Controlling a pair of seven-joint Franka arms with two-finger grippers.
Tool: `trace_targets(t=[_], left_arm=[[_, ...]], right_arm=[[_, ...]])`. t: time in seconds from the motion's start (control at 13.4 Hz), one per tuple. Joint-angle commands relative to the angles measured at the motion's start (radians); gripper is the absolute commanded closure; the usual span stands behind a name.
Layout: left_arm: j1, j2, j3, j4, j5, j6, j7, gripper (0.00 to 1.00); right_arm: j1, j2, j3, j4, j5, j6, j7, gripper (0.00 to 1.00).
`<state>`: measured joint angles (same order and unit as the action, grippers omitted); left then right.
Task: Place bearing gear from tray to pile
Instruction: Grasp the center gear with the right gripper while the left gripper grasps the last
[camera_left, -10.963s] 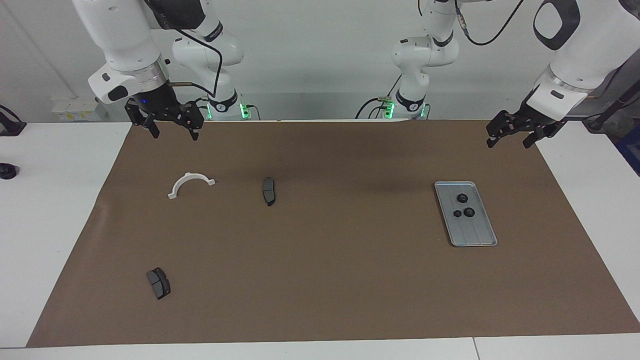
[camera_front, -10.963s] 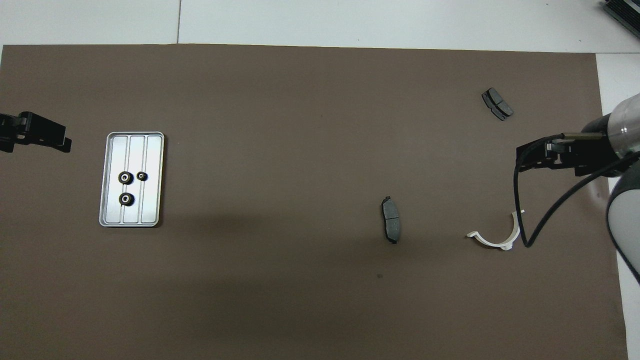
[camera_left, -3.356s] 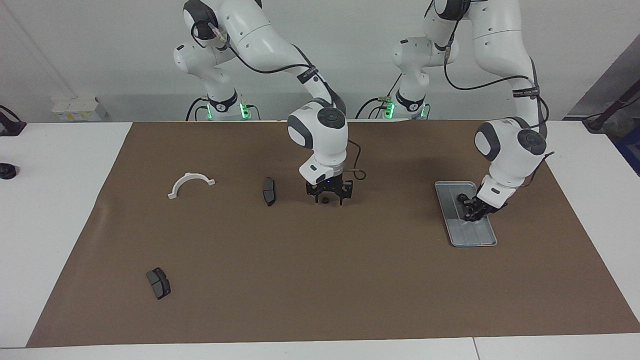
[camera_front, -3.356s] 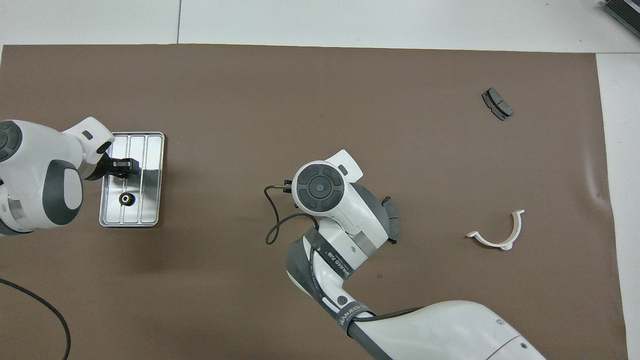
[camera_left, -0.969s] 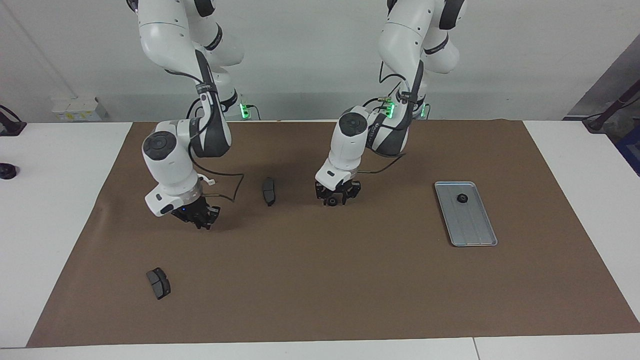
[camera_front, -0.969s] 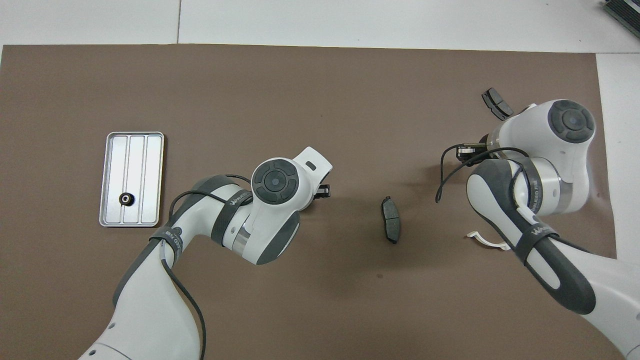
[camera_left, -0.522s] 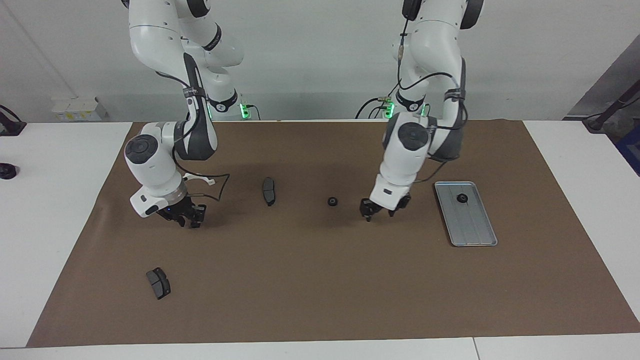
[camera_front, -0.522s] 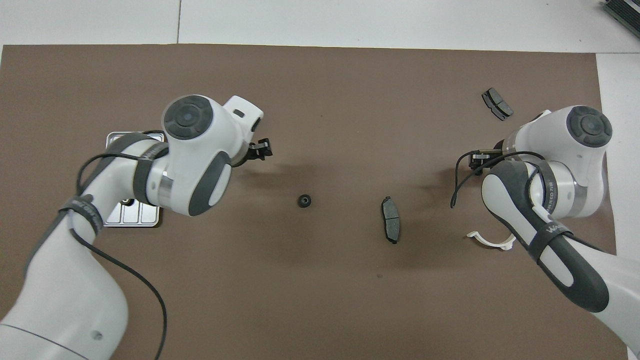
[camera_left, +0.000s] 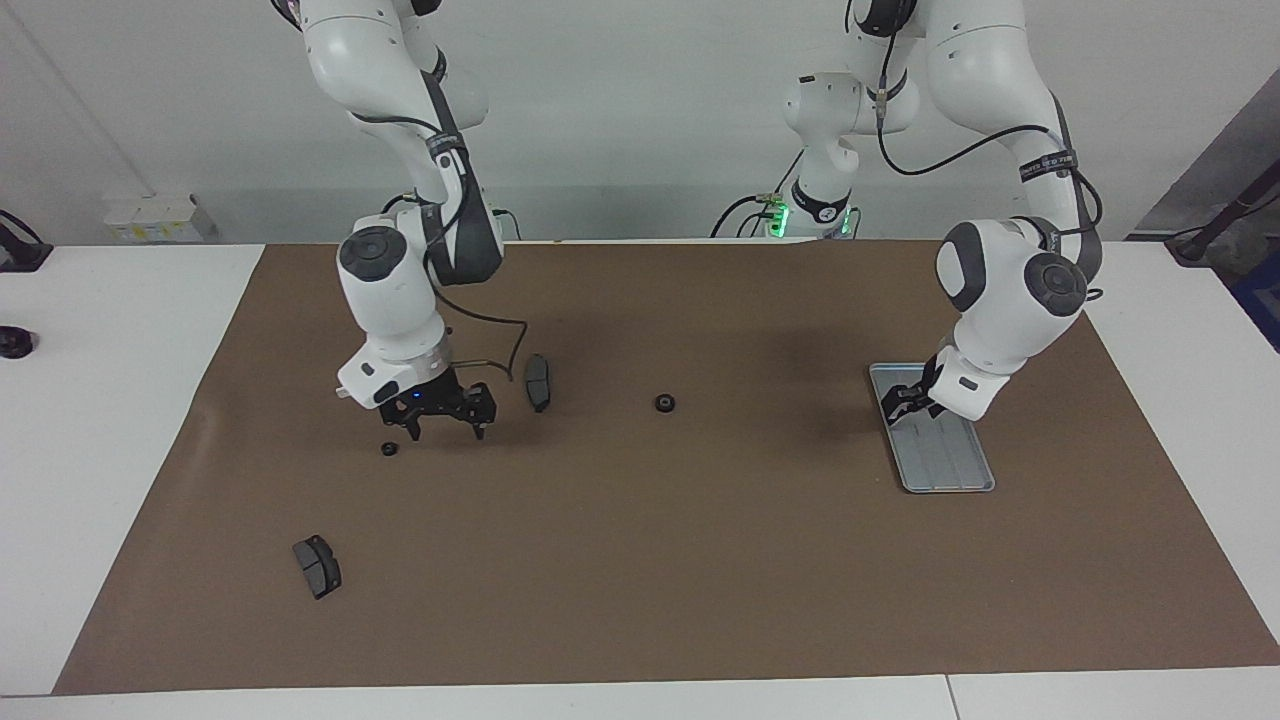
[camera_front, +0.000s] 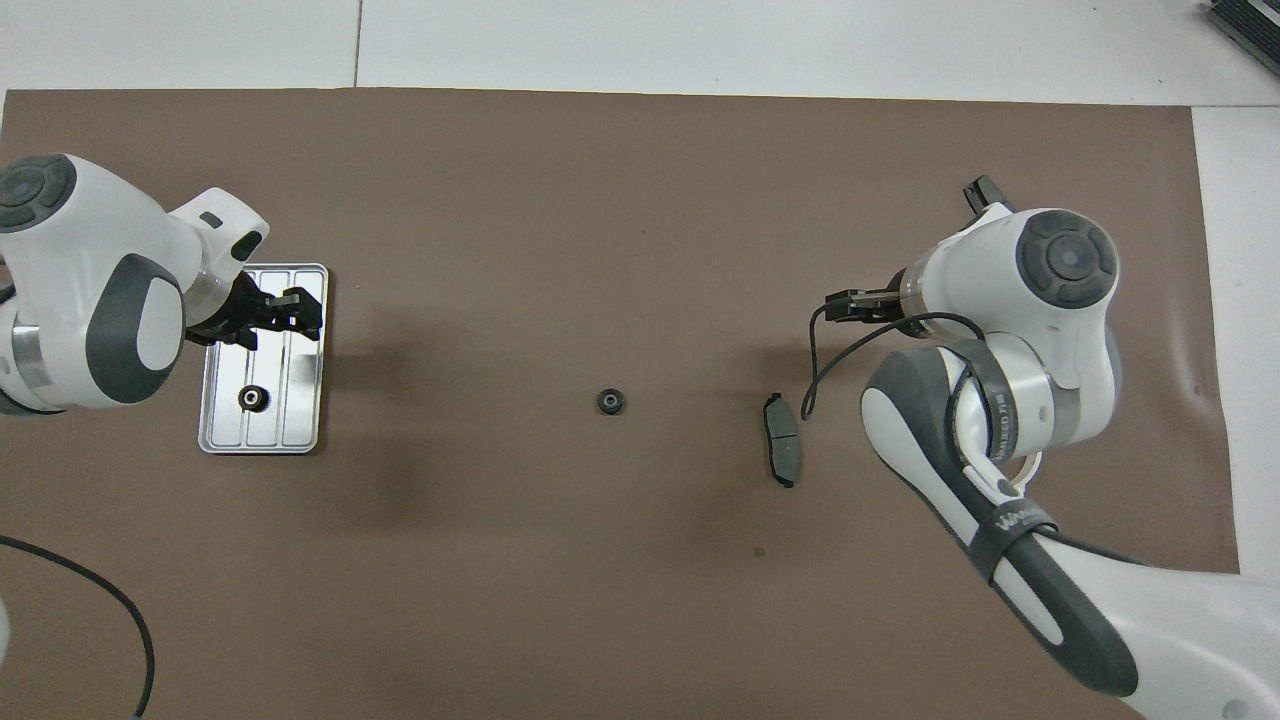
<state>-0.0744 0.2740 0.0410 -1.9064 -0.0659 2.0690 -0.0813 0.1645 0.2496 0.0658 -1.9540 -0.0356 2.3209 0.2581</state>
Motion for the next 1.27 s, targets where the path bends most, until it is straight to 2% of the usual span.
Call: trace_targets(t=[0.0,0.3,0.67,0.82,0.97,1.19], left_arm=[[0.021,-0.073,-0.012,-0.146,0.000,0.097,0.040,0.23],[0.082,-0.101,-0.012,-0.207,0.000,0.120,0.138,0.23],[0.107,-0.116,-0.012,-0.273,0.000,0.181,0.166,0.24],[0.107,-0.125,-0.012,-0.319,0.000,0.246,0.167,0.25],[0.108,-0.128,-0.012,-0.327,0.000,0.258,0.182,0.29],[0.108,-0.128,-0.012,-0.327,0.000,0.260,0.192,0.44]], right_arm=[[0.097,0.008,-0.001,0.021,0.014,-0.003,0.090,0.00],[0.259,0.068,-0.003,0.087,0.000,-0.008,0.320,0.00],[0.429,0.233,-0.007,0.248,-0.032,-0.009,0.522,0.00],[0.438,0.273,-0.003,0.283,-0.073,-0.009,0.561,0.00],[0.454,0.296,-0.003,0.290,-0.076,0.000,0.566,0.00],[0.466,0.293,-0.003,0.253,-0.079,-0.008,0.575,0.09]])
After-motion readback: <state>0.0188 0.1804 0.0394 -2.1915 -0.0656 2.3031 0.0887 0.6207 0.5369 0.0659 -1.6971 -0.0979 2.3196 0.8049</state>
